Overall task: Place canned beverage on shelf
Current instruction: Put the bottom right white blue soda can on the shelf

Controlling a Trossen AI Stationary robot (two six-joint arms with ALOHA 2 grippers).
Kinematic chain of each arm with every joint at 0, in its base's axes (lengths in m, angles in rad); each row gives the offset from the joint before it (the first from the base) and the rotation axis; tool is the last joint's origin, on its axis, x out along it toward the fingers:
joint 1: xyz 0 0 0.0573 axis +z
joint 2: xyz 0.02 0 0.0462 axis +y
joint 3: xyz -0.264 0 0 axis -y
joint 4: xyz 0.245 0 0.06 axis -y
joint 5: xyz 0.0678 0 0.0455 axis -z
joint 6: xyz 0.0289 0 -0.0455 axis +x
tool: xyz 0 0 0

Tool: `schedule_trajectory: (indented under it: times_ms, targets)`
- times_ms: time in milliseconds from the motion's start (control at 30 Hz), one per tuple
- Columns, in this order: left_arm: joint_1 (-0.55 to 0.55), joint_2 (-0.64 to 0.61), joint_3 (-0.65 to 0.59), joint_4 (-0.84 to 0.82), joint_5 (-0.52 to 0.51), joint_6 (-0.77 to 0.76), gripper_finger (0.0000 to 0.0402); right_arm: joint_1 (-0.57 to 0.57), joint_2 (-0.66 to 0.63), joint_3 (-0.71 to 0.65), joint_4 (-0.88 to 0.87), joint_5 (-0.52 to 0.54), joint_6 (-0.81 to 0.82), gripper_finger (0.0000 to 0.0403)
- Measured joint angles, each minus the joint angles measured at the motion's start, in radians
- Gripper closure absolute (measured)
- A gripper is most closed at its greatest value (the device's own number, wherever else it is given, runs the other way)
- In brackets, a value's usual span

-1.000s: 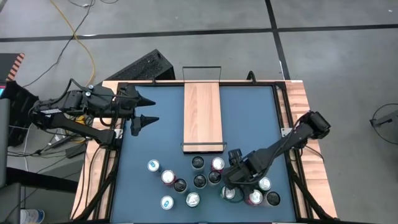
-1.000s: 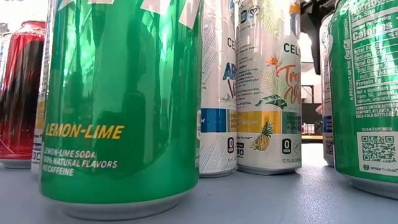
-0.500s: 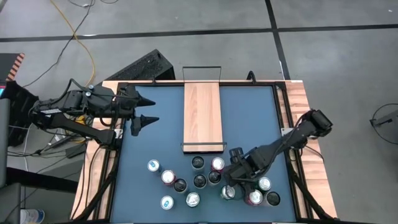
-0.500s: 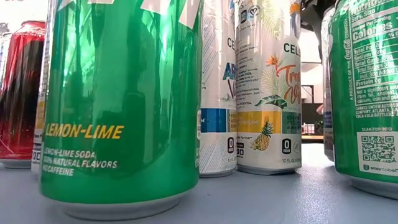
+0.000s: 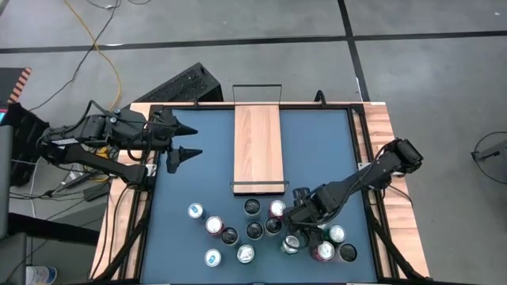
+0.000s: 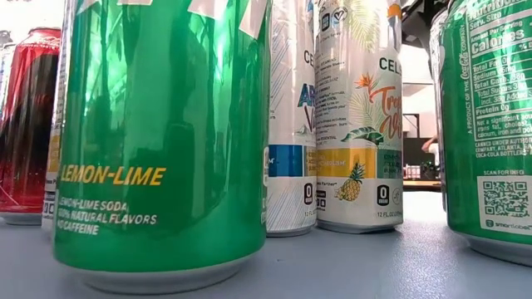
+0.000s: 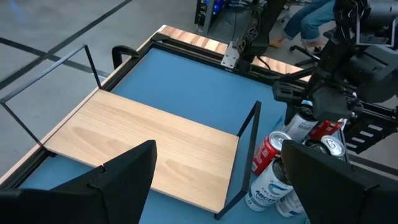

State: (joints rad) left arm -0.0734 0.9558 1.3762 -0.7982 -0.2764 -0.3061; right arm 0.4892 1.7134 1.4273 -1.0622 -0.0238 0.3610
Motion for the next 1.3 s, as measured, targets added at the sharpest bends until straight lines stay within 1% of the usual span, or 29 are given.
schedule_trajectory:
  times_ms: [100, 267, 467, 700, 833, 967, 1100, 1300]
  targets:
    - [0.000, 0.000, 0.000, 0.000, 0.000, 0.000, 0.0070, 0.000, 0.000, 0.007, -0.011, 0.000, 0.013, 0.0168]
    - [0.000, 0.000, 0.000, 0.000, 0.000, 0.000, 0.0070, -0.010, 0.000, 0.076, -0.066, 0.002, 0.016, 0.0168]
    - [0.000, 0.000, 0.000, 0.000, 0.000, 0.000, 0.0070, -0.026, 0.000, 0.213, -0.211, 0.007, 0.017, 0.0163]
    - [0.000, 0.000, 0.000, 0.000, 0.000, 0.000, 0.0070, -0.033, 0.000, 0.368, -0.411, 0.007, 0.065, 0.0162]
    - [0.000, 0.000, 0.000, 0.000, 0.000, 0.009, 0.0070, -0.036, 0.000, 0.477, -0.493, 0.018, 0.092, 0.0161]
    - [0.000, 0.000, 0.000, 0.000, 0.000, 0.010, 0.0070, -0.058, 0.000, 0.574, -0.509, 0.027, 0.112, 0.0160]
    - [0.000, 0.000, 0.000, 0.000, 0.000, 0.012, 0.0070, -0.105, -0.001, 0.666, -0.508, 0.060, 0.144, 0.0160]
    - [0.000, 0.000, 0.000, 0.000, 0.000, 0.015, 0.0070, -0.203, -0.002, 0.739, -0.510, 0.061, 0.168, 0.0160]
